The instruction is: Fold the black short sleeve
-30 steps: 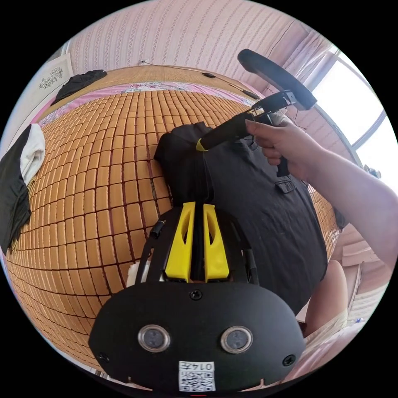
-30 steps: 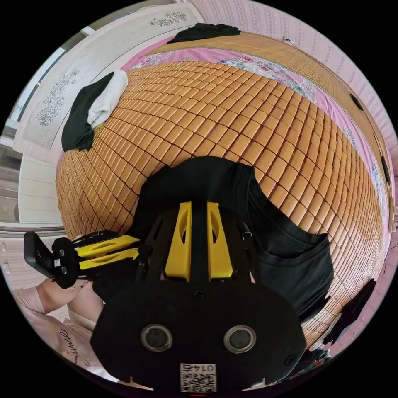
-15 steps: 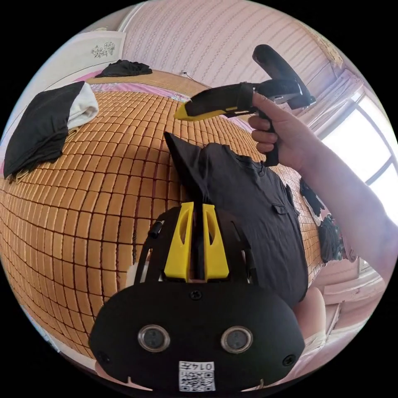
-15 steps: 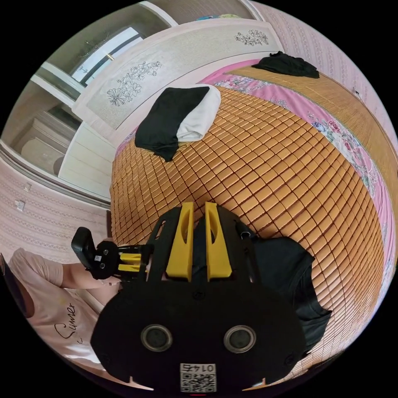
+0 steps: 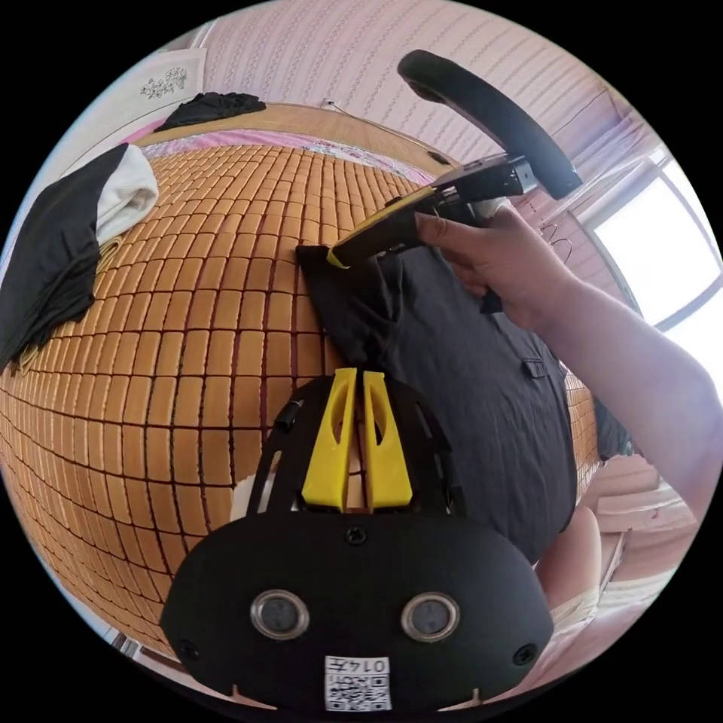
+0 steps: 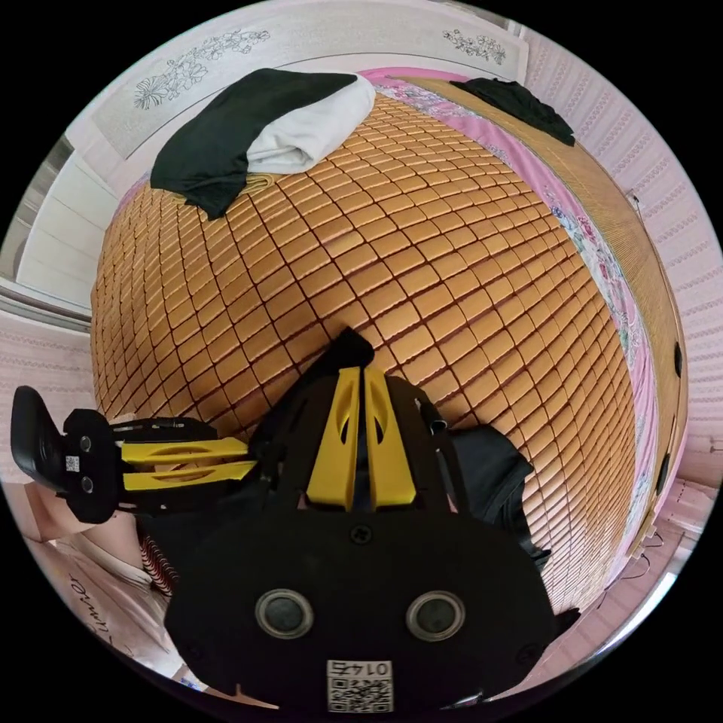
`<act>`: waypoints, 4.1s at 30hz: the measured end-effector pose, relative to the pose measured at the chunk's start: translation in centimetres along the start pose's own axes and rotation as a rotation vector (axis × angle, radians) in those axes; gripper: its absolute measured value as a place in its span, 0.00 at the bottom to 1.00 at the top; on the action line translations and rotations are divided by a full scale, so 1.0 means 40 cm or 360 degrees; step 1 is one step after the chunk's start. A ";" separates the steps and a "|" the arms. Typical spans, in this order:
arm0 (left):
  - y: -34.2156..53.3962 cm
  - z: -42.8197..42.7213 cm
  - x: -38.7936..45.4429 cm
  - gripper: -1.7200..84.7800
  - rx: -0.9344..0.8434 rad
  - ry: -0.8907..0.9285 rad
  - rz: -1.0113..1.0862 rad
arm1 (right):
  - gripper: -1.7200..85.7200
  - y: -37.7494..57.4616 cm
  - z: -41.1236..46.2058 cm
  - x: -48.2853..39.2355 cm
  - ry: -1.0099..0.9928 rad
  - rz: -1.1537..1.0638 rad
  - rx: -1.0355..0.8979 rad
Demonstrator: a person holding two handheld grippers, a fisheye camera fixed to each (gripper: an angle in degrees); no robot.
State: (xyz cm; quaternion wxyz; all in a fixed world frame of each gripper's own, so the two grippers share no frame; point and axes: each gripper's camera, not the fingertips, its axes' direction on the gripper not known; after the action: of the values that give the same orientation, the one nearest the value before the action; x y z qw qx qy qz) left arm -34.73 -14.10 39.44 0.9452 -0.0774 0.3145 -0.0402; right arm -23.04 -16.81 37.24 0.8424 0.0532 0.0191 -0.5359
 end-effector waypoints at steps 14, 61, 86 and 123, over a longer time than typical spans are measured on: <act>0.036 -0.028 0.015 0.01 0.0061 -0.0067 0.0032 | 0.02 0.000 -0.066 0.012 -0.0206 -0.0021 0.0149; -0.257 0.014 0.228 0.01 0.0073 -0.0365 -0.0062 | 0.02 0.795 0.246 0.068 -0.0077 0.0569 0.0617; -0.555 0.254 1.103 0.01 -0.0131 0.0172 0.0737 | 0.10 1.719 0.589 0.183 -0.0144 0.1537 0.0697; -0.482 0.608 1.677 0.01 -0.0169 -0.0338 0.1441 | 0.03 1.851 0.764 0.093 -0.0157 0.1524 0.0725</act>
State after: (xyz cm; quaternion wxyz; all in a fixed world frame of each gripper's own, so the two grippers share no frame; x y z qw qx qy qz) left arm 32.94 -38.51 22.51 0.8894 0.0156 0.2198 0.4006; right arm 44.77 7.55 72.38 0.9597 0.2123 -0.1638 -0.0839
